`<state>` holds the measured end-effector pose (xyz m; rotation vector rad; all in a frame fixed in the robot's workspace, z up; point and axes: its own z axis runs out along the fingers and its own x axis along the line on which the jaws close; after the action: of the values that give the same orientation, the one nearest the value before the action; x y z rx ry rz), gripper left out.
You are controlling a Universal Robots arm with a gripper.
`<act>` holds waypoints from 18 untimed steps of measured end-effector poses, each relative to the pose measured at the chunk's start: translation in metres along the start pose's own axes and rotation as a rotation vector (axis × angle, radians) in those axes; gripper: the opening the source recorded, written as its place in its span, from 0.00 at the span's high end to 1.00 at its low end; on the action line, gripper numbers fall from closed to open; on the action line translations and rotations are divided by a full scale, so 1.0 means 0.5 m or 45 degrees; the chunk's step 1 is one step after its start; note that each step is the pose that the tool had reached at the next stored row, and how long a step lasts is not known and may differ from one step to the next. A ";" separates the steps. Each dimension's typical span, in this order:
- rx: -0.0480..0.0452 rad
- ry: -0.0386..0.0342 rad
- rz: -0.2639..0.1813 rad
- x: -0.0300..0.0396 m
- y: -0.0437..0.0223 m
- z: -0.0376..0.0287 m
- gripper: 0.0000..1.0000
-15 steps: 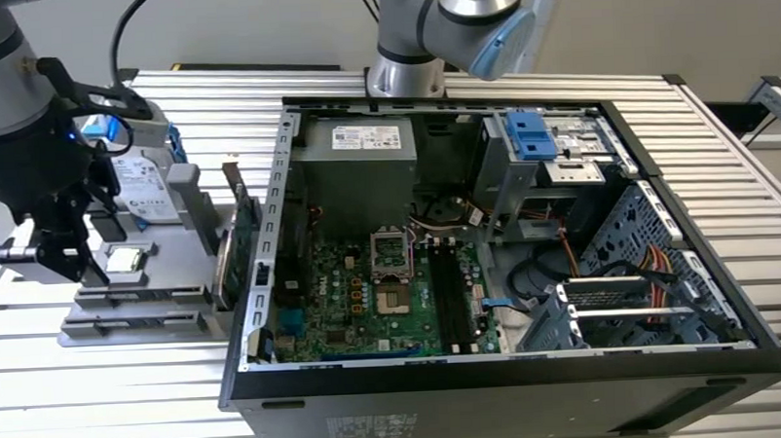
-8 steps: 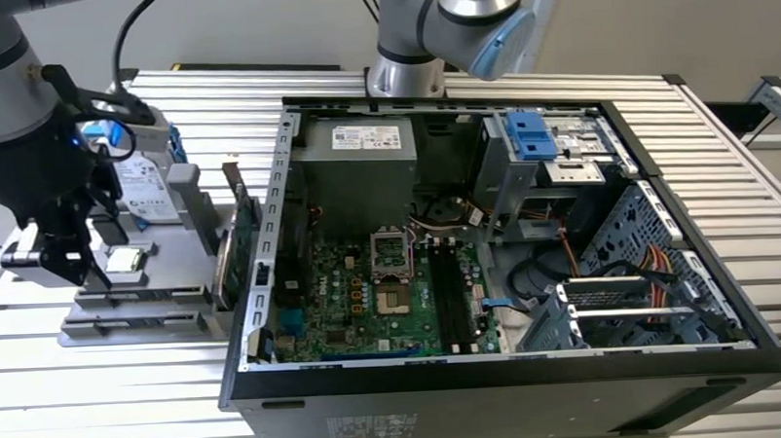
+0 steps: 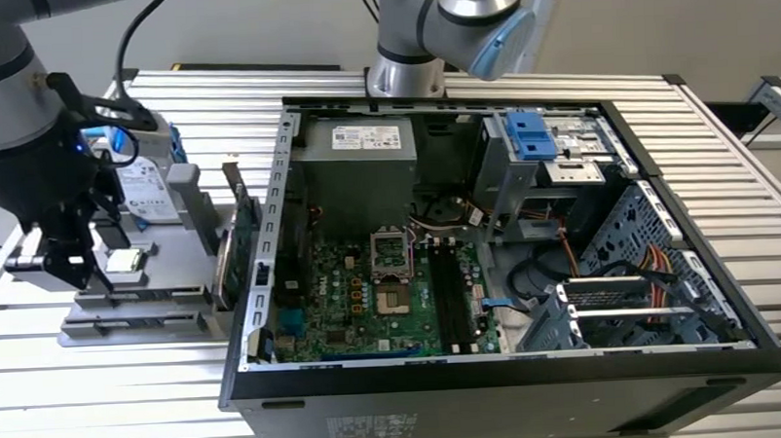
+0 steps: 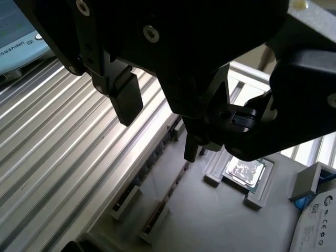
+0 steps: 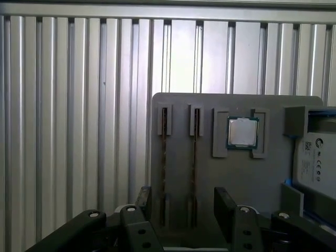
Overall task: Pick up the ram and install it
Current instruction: 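Pick up the ram and move it above insertion slot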
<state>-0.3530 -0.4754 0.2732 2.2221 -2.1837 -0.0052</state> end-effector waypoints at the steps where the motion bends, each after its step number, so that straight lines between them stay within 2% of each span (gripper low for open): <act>1: 0.000 0.0027 0.000 0.000 0.000 0.002 0.00; 18: -0.001 0.0254 0.035 0.000 -0.001 0.025 0.00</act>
<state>-0.3530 -0.4756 0.2609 2.1814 -2.2036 0.0164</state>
